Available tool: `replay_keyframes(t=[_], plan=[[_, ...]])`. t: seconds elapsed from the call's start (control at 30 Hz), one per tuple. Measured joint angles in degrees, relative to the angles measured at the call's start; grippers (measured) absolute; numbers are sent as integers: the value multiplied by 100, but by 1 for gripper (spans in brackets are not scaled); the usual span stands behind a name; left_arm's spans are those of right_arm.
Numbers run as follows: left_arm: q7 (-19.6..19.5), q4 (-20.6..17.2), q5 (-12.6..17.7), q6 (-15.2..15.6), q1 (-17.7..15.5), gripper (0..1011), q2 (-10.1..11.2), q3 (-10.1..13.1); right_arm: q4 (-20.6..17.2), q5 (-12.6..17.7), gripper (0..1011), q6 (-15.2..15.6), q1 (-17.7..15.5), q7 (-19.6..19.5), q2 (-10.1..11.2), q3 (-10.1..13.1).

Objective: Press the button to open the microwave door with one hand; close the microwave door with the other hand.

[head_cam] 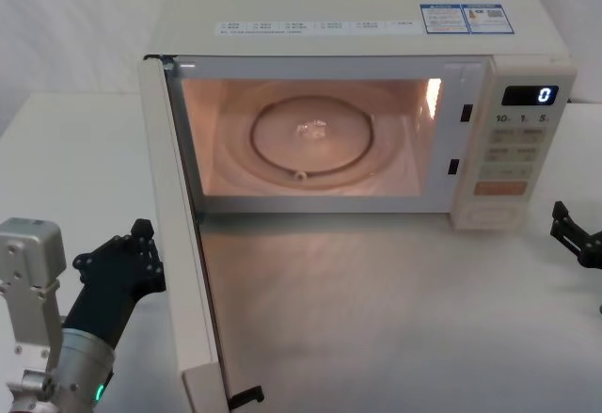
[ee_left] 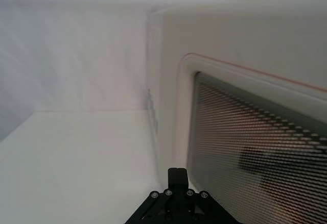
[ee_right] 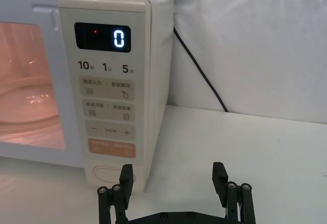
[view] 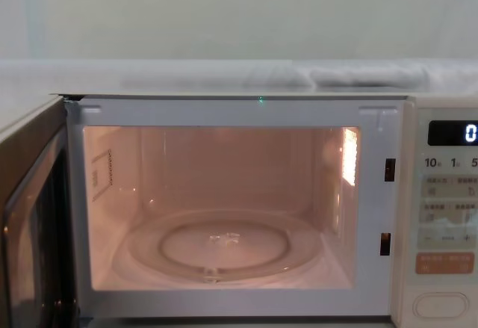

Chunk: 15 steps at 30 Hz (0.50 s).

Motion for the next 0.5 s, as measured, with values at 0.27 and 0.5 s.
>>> replay_keyframes(t=[0.27,0.5], plan=[[-37,-214,115,108,80,0,-51,-204,0,0,1002,0,0,0,0,0],[-56,-551,80,293,227,0,-31,-587,0,0,1002,0,-1,0,0,0]])
